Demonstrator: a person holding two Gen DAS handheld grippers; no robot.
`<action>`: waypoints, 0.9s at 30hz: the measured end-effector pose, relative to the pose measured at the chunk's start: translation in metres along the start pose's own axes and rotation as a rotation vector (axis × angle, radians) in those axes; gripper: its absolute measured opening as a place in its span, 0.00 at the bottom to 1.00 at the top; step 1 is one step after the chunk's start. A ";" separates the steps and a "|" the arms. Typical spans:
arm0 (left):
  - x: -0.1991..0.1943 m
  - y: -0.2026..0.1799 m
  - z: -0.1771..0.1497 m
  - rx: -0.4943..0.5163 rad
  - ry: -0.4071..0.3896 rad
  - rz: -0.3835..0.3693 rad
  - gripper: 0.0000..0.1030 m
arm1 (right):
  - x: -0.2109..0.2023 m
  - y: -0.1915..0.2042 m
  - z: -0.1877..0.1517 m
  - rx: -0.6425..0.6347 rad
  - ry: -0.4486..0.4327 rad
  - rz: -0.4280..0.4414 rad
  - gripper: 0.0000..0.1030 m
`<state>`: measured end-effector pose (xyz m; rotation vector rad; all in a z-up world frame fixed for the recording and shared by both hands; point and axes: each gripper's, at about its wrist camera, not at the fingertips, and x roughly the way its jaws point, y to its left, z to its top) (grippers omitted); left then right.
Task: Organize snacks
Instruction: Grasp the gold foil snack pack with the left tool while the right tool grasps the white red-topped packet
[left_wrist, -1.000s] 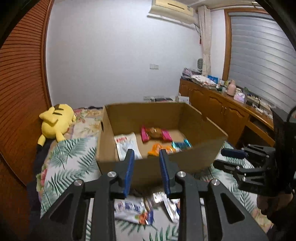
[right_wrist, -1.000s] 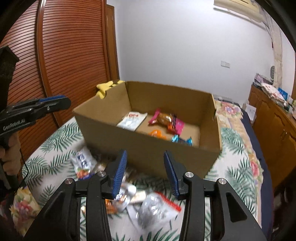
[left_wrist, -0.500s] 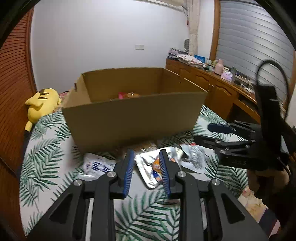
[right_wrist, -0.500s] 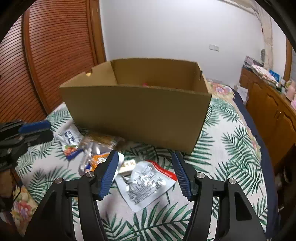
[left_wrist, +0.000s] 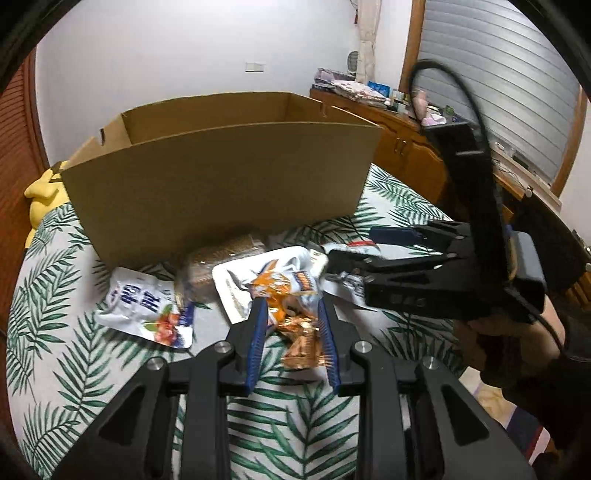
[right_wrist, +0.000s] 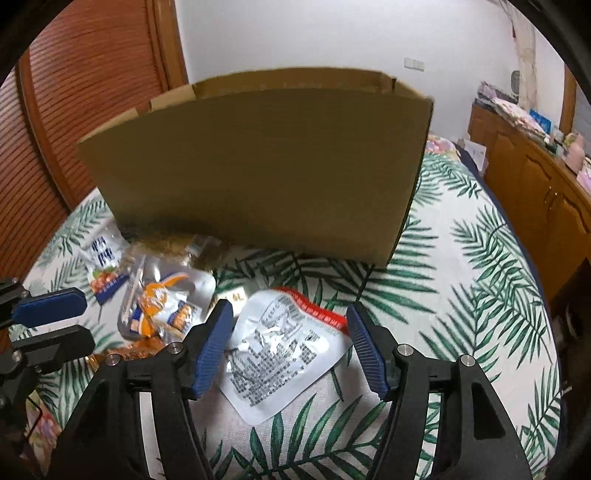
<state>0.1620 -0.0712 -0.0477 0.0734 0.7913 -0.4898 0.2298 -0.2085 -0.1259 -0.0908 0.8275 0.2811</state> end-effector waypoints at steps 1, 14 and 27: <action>0.001 -0.004 -0.001 0.008 0.006 -0.005 0.26 | 0.002 0.000 -0.001 -0.004 0.007 -0.002 0.65; 0.020 -0.011 -0.015 0.028 0.098 0.001 0.26 | 0.004 -0.016 -0.010 0.015 0.059 0.004 0.73; 0.026 -0.015 -0.028 0.047 0.133 0.033 0.36 | -0.004 -0.016 -0.022 -0.004 0.045 -0.012 0.74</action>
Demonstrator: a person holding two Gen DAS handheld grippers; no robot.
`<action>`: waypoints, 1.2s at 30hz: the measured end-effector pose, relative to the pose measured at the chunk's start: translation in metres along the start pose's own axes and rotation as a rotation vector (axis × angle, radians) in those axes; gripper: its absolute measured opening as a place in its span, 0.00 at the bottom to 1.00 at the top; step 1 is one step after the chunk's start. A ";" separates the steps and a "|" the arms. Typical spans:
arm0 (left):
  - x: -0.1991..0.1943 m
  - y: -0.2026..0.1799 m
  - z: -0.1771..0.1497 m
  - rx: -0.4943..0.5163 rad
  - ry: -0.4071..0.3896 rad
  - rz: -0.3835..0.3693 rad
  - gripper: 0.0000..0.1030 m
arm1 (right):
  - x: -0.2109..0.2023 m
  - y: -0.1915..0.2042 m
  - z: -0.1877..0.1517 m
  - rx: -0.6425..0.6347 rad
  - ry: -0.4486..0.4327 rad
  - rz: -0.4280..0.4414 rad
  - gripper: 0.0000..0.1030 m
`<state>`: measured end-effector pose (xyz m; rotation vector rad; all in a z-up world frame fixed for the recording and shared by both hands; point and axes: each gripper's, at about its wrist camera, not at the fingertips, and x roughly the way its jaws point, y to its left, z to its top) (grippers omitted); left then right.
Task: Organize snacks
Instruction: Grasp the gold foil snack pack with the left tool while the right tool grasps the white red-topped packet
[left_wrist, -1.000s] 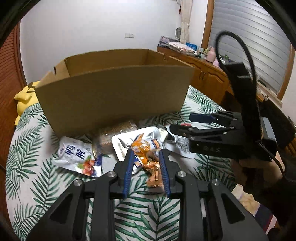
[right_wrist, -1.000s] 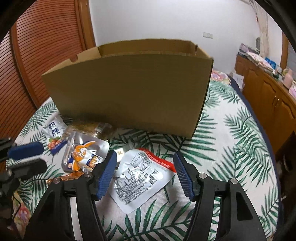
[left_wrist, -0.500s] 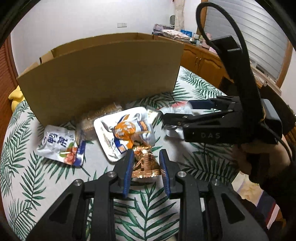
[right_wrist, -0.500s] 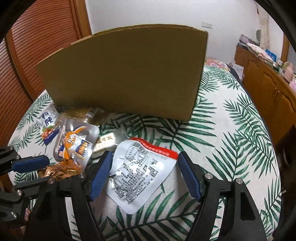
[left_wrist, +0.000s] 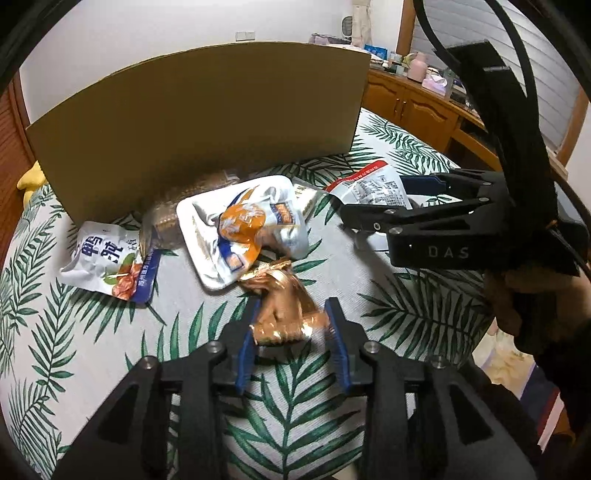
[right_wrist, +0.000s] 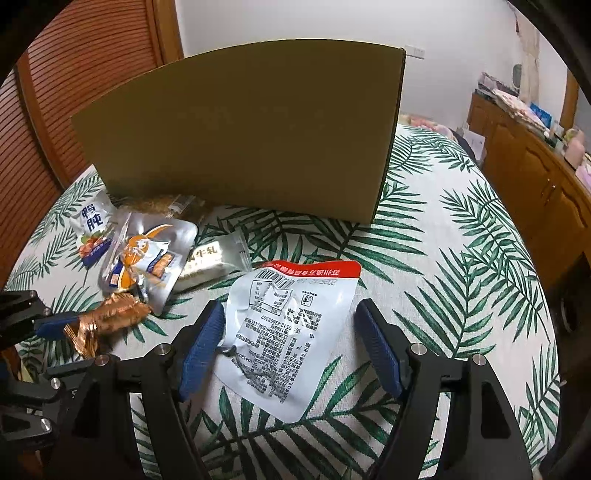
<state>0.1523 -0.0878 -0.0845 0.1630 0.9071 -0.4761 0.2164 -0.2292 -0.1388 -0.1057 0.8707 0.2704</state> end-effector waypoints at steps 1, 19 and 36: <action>0.000 -0.003 -0.001 0.017 0.000 0.012 0.37 | 0.000 0.000 -0.001 0.001 -0.001 0.000 0.74; 0.010 -0.008 0.006 -0.001 0.039 0.046 0.43 | -0.006 0.003 -0.008 -0.001 -0.018 0.003 0.74; 0.003 0.000 0.012 -0.059 -0.046 0.006 0.30 | -0.010 0.006 -0.016 -0.015 -0.036 0.004 0.73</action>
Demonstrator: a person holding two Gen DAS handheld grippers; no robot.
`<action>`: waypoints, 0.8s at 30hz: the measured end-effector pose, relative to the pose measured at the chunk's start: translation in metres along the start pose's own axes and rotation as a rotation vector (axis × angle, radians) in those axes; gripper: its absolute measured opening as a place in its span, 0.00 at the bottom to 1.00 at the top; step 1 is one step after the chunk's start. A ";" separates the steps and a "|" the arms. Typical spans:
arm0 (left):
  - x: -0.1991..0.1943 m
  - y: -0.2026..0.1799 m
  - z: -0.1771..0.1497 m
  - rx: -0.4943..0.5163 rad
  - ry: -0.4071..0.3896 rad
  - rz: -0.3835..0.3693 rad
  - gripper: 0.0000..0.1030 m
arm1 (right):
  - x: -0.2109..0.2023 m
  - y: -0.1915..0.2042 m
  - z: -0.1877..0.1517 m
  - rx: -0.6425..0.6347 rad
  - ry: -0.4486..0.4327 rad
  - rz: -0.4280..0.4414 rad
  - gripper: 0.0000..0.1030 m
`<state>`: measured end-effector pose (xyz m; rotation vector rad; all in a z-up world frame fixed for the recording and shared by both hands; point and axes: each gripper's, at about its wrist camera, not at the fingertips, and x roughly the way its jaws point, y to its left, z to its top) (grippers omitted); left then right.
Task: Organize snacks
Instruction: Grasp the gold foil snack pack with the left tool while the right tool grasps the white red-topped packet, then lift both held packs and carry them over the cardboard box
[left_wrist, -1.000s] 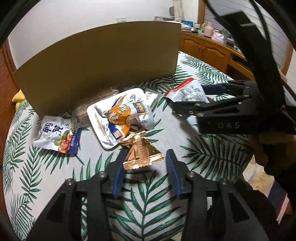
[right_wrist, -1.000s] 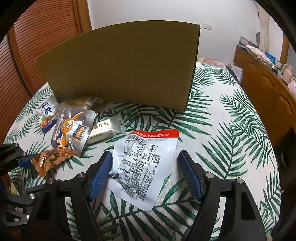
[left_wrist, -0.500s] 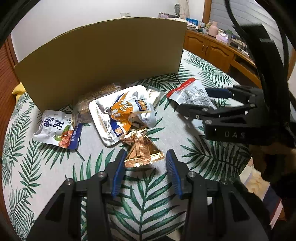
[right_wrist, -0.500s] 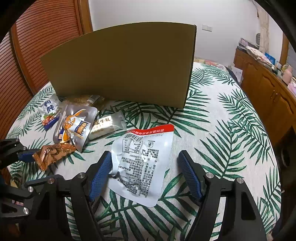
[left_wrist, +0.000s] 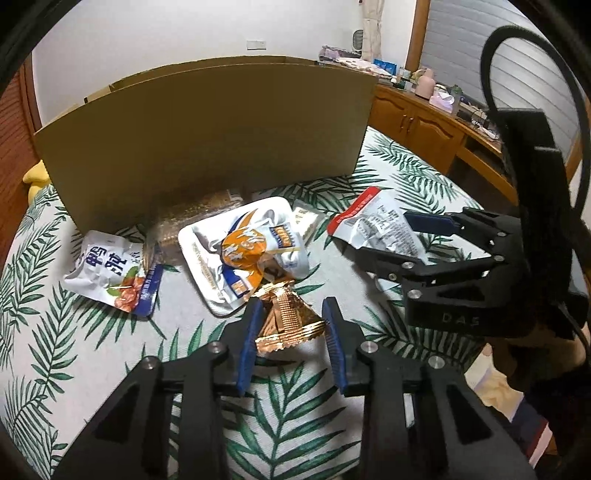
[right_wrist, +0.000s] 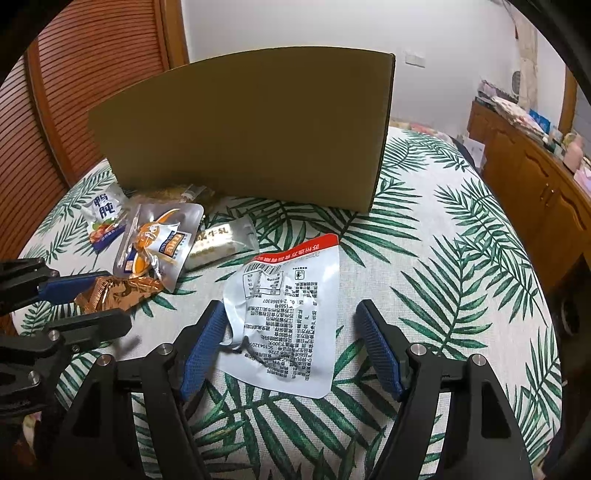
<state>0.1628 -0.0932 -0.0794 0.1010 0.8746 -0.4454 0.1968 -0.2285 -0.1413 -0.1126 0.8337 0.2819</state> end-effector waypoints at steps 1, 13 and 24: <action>0.000 0.001 -0.001 -0.004 0.001 0.004 0.30 | 0.000 0.000 0.000 0.000 -0.001 0.000 0.73; -0.002 0.013 -0.009 -0.040 -0.010 -0.011 0.09 | -0.004 0.003 -0.004 -0.017 -0.010 0.025 0.53; -0.026 0.009 -0.012 -0.029 -0.095 -0.040 0.08 | -0.012 -0.005 -0.007 0.049 -0.034 0.139 0.47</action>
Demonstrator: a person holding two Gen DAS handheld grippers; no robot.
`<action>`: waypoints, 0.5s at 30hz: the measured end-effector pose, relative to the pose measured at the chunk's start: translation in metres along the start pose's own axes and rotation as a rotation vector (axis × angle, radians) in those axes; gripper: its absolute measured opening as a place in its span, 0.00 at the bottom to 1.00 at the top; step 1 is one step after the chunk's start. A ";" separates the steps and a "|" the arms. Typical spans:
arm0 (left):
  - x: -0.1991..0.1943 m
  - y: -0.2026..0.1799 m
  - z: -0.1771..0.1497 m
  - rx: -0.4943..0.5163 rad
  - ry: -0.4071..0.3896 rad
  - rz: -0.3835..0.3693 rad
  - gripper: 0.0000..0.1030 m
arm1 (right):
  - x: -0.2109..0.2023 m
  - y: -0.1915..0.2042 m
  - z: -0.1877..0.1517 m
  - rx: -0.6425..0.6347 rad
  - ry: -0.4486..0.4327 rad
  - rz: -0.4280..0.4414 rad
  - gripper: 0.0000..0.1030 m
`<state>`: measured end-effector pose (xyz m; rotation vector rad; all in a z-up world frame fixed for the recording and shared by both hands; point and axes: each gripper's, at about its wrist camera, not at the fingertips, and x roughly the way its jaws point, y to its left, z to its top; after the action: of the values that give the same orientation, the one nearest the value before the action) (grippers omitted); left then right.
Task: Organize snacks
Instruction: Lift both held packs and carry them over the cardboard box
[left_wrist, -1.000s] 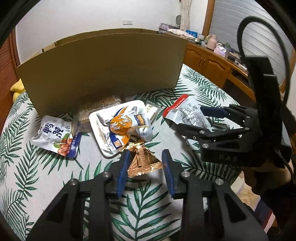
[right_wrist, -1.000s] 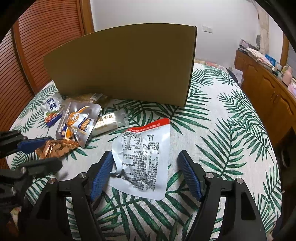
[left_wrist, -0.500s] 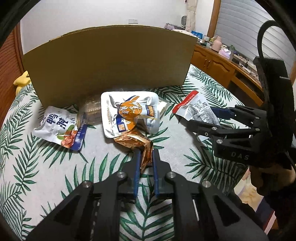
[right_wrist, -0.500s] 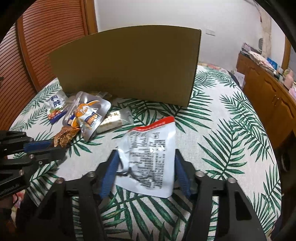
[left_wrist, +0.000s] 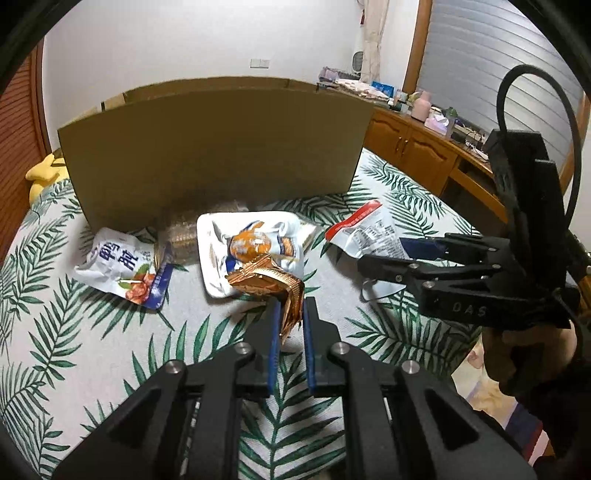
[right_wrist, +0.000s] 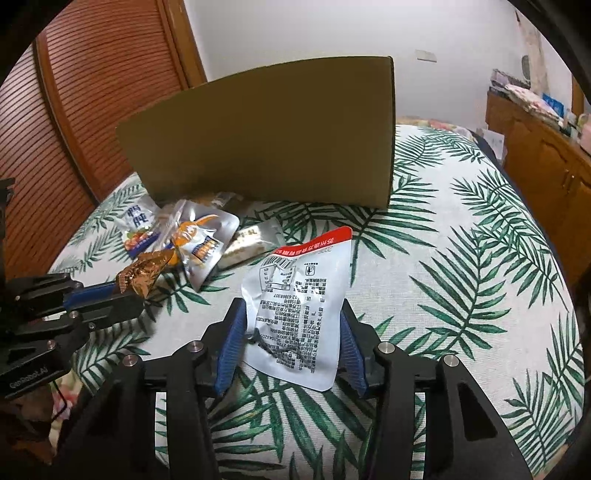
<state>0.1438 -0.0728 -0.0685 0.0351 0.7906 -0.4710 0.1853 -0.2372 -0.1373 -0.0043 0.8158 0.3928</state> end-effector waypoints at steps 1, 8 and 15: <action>-0.001 -0.001 0.001 0.002 -0.005 0.000 0.08 | -0.001 0.001 0.000 -0.001 -0.004 -0.001 0.47; -0.015 -0.003 0.005 0.002 -0.051 -0.008 0.08 | -0.017 0.005 0.004 -0.008 -0.046 0.002 0.47; -0.027 -0.001 0.015 -0.001 -0.094 -0.004 0.08 | -0.041 0.008 0.015 -0.022 -0.098 0.005 0.48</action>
<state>0.1370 -0.0660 -0.0389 0.0106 0.6983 -0.4722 0.1680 -0.2408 -0.0970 -0.0033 0.7148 0.4031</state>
